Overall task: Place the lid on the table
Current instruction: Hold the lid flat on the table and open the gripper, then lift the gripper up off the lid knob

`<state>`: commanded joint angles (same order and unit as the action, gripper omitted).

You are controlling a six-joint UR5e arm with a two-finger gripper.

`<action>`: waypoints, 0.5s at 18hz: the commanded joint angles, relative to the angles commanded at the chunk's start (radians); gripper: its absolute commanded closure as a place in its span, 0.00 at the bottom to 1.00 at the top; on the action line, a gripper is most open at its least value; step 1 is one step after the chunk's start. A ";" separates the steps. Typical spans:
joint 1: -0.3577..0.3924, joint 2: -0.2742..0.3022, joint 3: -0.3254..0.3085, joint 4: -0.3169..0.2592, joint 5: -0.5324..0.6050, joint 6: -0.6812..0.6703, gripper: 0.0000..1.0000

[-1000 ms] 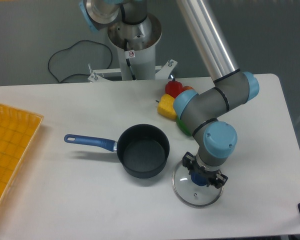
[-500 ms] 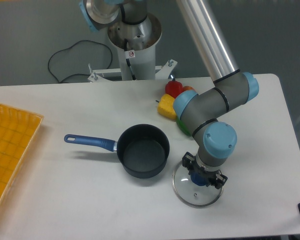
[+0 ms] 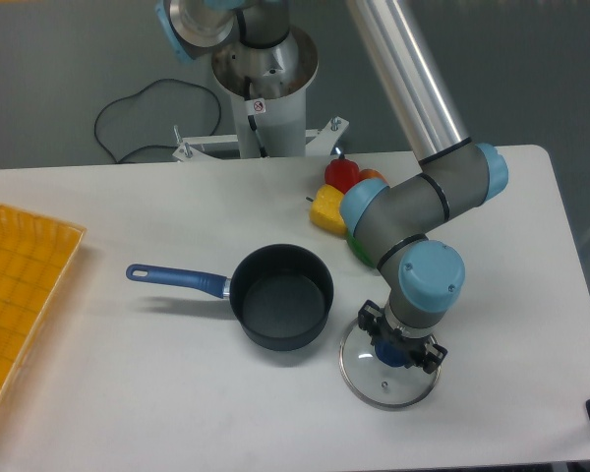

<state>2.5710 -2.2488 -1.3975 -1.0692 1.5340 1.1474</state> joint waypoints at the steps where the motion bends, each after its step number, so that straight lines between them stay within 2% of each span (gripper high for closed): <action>1: 0.000 0.000 0.000 0.003 0.000 0.000 0.27; 6: 0.000 0.002 0.000 0.008 0.000 0.006 0.11; 9: 0.002 0.008 0.000 0.008 0.000 0.008 0.08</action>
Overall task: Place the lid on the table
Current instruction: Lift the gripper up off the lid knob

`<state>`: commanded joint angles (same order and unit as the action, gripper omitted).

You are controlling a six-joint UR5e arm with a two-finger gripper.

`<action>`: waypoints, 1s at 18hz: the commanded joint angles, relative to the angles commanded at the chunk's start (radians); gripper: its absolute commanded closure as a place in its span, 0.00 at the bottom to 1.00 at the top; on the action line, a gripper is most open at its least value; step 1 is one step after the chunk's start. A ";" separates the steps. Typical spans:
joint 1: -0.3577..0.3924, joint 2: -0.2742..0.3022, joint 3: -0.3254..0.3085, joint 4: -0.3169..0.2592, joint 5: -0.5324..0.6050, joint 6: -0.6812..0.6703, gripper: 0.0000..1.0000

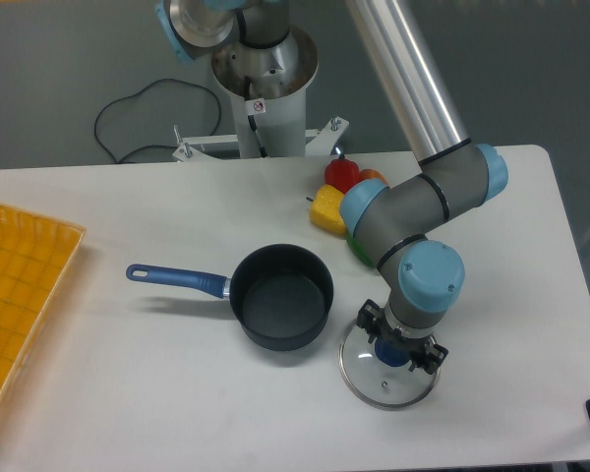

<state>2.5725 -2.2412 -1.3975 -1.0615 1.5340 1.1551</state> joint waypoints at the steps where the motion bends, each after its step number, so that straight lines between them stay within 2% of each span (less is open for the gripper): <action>1: 0.000 0.003 0.000 0.000 0.000 0.002 0.06; 9: 0.024 0.067 -0.002 0.000 0.006 0.015 0.00; 15: 0.074 0.169 -0.028 -0.008 0.011 0.024 0.00; 18: 0.112 0.228 -0.044 -0.026 0.015 0.093 0.00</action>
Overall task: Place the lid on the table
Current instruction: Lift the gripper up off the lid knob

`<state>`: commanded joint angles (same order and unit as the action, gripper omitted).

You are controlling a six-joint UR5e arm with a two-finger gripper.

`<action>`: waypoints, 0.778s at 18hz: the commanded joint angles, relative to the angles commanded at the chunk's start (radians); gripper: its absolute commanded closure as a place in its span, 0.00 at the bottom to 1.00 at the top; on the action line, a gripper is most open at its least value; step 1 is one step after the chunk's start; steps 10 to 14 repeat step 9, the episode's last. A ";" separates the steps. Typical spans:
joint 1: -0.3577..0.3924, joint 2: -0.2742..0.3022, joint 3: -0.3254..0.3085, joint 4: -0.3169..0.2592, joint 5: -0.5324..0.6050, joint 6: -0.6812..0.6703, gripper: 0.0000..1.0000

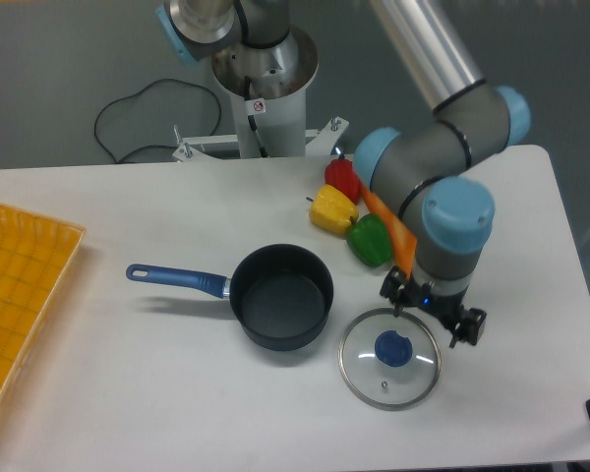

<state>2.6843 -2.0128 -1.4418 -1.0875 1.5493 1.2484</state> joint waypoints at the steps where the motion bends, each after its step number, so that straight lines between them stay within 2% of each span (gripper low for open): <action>1: 0.012 0.018 -0.006 -0.026 0.011 0.038 0.00; 3: 0.040 0.043 -0.006 -0.081 0.041 0.132 0.00; 5: 0.057 0.060 -0.006 -0.103 0.055 0.195 0.00; 14: 0.074 0.068 0.001 -0.112 0.054 0.204 0.00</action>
